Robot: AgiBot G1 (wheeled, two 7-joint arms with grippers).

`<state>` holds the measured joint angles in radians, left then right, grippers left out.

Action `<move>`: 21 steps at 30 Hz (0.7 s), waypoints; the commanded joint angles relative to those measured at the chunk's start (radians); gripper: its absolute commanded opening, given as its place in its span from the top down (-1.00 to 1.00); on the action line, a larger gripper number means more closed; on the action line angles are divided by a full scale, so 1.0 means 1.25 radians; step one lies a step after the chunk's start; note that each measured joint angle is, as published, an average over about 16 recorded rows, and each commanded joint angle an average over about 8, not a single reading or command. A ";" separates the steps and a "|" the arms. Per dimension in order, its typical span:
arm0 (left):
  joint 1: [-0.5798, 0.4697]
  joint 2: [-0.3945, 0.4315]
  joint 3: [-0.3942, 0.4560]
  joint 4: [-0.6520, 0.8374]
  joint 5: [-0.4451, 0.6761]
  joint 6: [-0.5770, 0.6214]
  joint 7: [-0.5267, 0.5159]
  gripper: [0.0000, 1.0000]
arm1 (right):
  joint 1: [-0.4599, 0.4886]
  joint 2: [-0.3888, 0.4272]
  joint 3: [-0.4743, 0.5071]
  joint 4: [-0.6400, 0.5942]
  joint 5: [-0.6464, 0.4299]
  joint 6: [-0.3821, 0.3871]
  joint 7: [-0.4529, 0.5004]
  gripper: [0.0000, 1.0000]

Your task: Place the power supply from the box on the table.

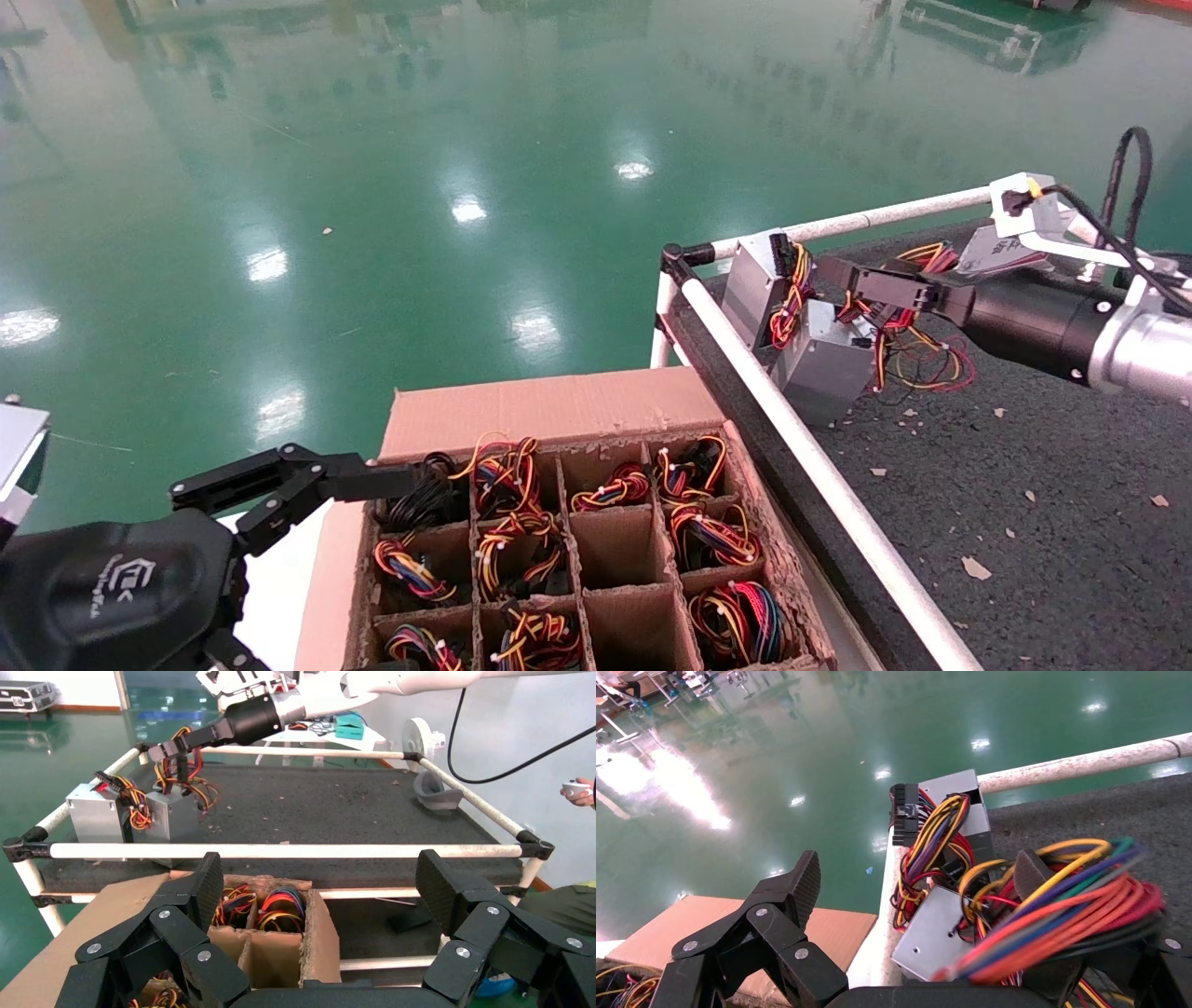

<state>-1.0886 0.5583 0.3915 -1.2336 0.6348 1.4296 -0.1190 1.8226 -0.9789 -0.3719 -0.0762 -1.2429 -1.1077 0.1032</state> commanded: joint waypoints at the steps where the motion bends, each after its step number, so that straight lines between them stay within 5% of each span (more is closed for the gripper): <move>1: 0.000 0.000 0.000 0.000 0.000 0.000 0.000 -1.00 | 0.005 0.007 -0.003 -0.004 -0.004 -0.009 0.001 -1.00; 21: 0.000 0.000 0.000 0.000 0.000 0.000 0.000 -1.00 | 0.075 0.057 -0.019 -0.023 -0.027 -0.077 -0.034 -1.00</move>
<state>-1.0886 0.5583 0.3915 -1.2336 0.6348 1.4296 -0.1190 1.9182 -0.9104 -0.3957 -0.1054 -1.2756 -1.2017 0.0619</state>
